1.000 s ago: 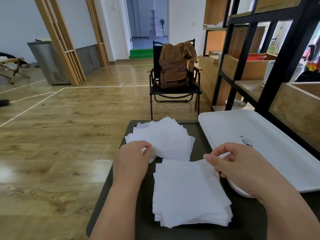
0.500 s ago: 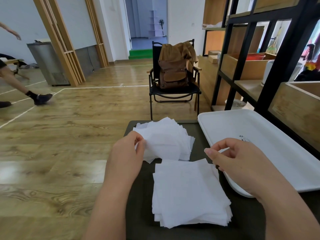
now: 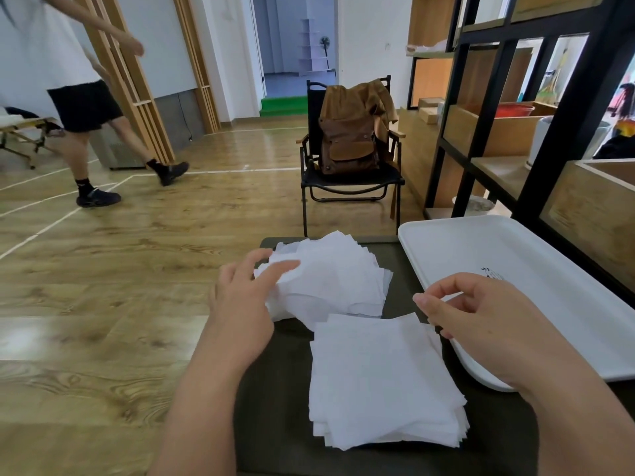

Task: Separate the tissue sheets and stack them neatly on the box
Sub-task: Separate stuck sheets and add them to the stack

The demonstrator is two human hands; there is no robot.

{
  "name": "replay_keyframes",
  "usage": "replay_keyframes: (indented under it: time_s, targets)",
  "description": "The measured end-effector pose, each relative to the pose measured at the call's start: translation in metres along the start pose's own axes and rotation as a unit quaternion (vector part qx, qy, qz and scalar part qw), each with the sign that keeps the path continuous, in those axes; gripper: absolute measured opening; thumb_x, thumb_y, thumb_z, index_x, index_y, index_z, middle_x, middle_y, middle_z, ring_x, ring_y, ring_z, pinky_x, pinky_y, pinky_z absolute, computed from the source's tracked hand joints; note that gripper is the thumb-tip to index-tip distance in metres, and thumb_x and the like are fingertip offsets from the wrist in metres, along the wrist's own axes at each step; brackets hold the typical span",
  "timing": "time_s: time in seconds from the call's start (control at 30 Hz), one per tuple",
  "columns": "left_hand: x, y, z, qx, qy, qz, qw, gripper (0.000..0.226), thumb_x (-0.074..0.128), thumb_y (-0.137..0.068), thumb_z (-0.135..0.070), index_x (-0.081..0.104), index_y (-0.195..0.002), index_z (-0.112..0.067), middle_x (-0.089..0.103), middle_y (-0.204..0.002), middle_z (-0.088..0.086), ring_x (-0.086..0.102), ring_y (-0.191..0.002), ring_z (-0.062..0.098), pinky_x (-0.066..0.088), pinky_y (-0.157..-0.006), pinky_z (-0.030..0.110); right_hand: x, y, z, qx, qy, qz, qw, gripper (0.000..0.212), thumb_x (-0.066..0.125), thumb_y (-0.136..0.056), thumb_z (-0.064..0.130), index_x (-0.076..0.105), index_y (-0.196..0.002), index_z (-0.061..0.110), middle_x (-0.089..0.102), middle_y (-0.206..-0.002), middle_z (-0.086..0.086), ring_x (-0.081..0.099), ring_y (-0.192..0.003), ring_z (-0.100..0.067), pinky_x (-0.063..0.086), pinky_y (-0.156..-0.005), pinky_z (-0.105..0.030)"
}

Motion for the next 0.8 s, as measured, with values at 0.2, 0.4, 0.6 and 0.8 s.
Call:
replay_keyframes:
  time_s: [0.2,0.4,0.6,0.8]
  targets:
    - [0.01,0.001,-0.007,0.017,-0.031,0.03,0.999,0.048,0.052,-0.088,-0.012,0.063,-0.124,-0.042,0.046,-0.141,-0.019,0.022,-0.123,0.007,0.011,-0.094,0.022,0.0,0.0,0.001,-0.004,-0.006,0.001,1.0,0.02,0.065,-0.082,0.051,0.065,-0.075,0.033,0.07,-0.067,0.011,0.065,-0.07,-0.009,0.041,-0.06,-0.022]
    - [0.009,0.0,-0.014,0.0,0.006,0.061,0.998,0.042,0.048,-0.083,-0.031,0.063,-0.122,-0.031,0.059,-0.126,-0.018,0.037,-0.123,0.008,0.03,-0.105,0.03,0.0,0.0,0.001,-0.004,-0.011,0.004,1.0,0.02,0.064,-0.083,0.051,0.065,-0.075,0.033,0.071,-0.068,0.009,0.066,-0.073,-0.01,0.043,-0.063,-0.024]
    - [0.01,0.0,-0.014,-0.024,0.007,0.055,0.998,0.044,0.047,-0.087,-0.049,0.064,-0.122,-0.03,0.061,-0.125,-0.018,0.047,-0.12,0.009,0.037,-0.103,0.029,0.0,0.0,0.0,-0.003,-0.004,0.004,1.0,0.021,0.063,-0.083,0.053,0.065,-0.076,0.034,0.071,-0.068,0.01,0.065,-0.073,-0.008,0.04,-0.061,-0.022]
    - [0.017,-0.003,-0.007,-0.043,-0.042,0.07,0.996,0.037,0.054,-0.085,-0.016,0.063,-0.119,-0.029,0.064,-0.117,-0.015,0.052,-0.106,0.012,0.045,-0.087,0.028,0.001,-0.001,-0.001,-0.002,0.0,0.0,1.0,0.021,0.062,-0.083,0.055,0.064,-0.076,0.035,0.071,-0.068,0.012,0.065,-0.074,-0.007,0.039,-0.06,-0.021]
Point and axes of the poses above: each hand's wrist, its own y-axis away from the middle knuckle, its own x-axis out of the palm, z = x × y, the point moved 3 cm from there along -y, towards the middle knuckle
